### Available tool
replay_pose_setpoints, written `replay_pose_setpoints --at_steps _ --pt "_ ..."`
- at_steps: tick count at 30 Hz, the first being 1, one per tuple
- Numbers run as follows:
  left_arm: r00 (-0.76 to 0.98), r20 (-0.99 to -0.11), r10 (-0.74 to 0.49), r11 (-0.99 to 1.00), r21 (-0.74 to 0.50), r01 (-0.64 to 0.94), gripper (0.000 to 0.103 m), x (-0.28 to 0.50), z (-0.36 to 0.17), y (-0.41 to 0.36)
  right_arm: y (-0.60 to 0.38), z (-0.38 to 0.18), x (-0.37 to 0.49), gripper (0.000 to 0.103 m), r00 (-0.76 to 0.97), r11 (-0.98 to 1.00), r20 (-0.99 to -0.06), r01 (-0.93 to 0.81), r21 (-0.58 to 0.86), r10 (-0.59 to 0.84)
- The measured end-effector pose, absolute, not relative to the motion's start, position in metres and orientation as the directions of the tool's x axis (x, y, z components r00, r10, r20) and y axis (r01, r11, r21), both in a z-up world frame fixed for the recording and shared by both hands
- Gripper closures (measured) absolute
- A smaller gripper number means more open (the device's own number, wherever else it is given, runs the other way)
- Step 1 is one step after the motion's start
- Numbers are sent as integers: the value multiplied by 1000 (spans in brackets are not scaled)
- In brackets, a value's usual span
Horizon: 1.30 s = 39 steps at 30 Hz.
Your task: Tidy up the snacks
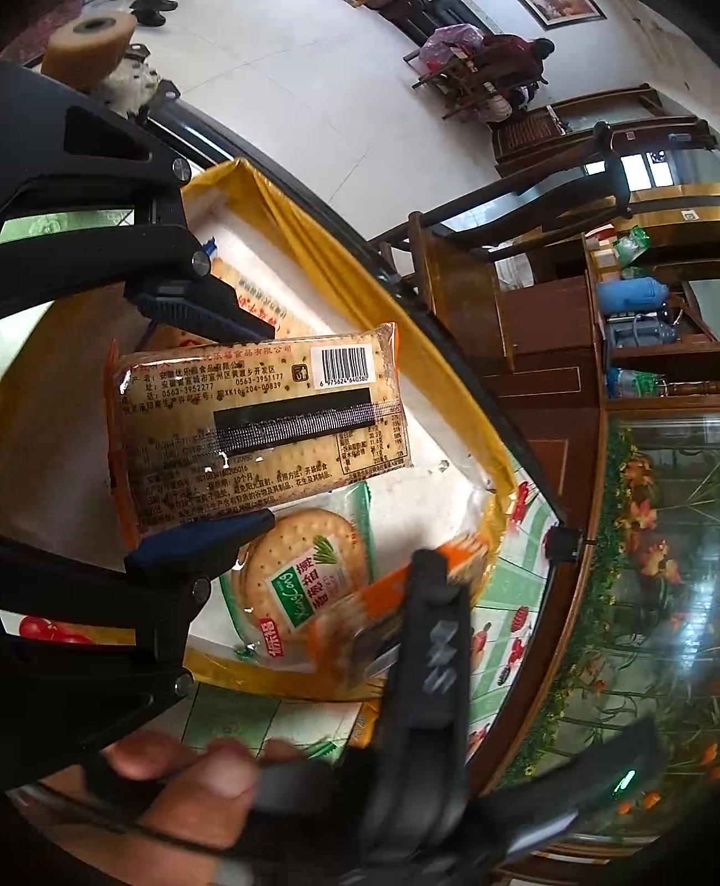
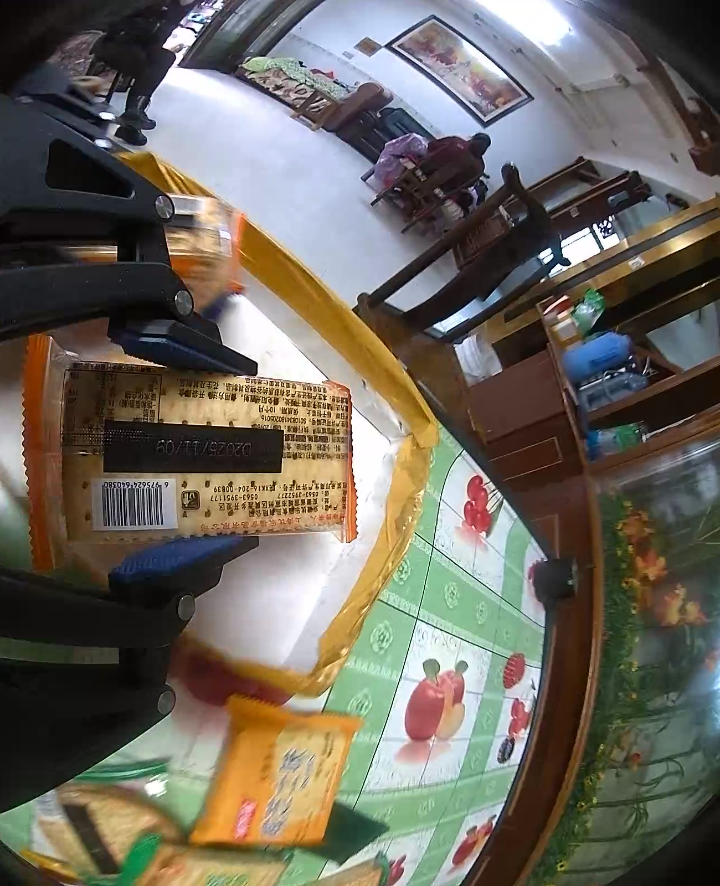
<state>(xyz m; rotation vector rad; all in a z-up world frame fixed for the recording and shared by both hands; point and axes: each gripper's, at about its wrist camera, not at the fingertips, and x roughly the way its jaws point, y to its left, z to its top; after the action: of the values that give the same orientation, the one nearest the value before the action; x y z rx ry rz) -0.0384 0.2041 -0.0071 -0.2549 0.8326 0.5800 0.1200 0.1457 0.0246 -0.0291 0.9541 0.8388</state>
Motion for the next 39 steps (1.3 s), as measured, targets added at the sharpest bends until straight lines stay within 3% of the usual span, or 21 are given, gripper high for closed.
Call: replay_pose_setpoints --at_steps 14,16,18,20,21,24,26,30,31,39 --pt "500 -776 385 814 30 -580 44 -34 -11 205 176 11 136 46 283 697 -753 -649 306 594" --pt "492 -787 374 809 16 -588 41 -34 -11 209 172 11 136 44 283 699 -748 -641 317 600" --pt "479 -796 370 801 12 -599 28 -35 -9 211 164 14 135 42 291 706 -740 -625 333 607" --pt "468 -802 371 795 14 -606 27 -36 -7 213 151 20 133 42 299 713 -731 -608 349 613" --pt "462 -806 370 791 13 -611 26 -37 -5 213 137 26 128 42 305 711 -716 -599 369 629" --pt "457 -812 363 787 5 -617 24 -38 1 211 89 44 108 24 367 724 -673 -579 375 642" --pt "475 -800 366 785 -9 -620 24 -41 9 207 47 52 93 18 432 747 -642 -556 363 634" --pt "538 -763 358 795 -53 -605 22 -43 27 192 -43 52 79 17 536 825 -632 -431 365 560" --pt "554 -754 352 800 -65 -597 19 -40 32 187 -85 46 77 17 586 874 -650 -349 337 485" --pt "638 -718 277 866 -102 -490 19 -8 42 126 -172 21 82 17 616 922 -690 -204 328 381"
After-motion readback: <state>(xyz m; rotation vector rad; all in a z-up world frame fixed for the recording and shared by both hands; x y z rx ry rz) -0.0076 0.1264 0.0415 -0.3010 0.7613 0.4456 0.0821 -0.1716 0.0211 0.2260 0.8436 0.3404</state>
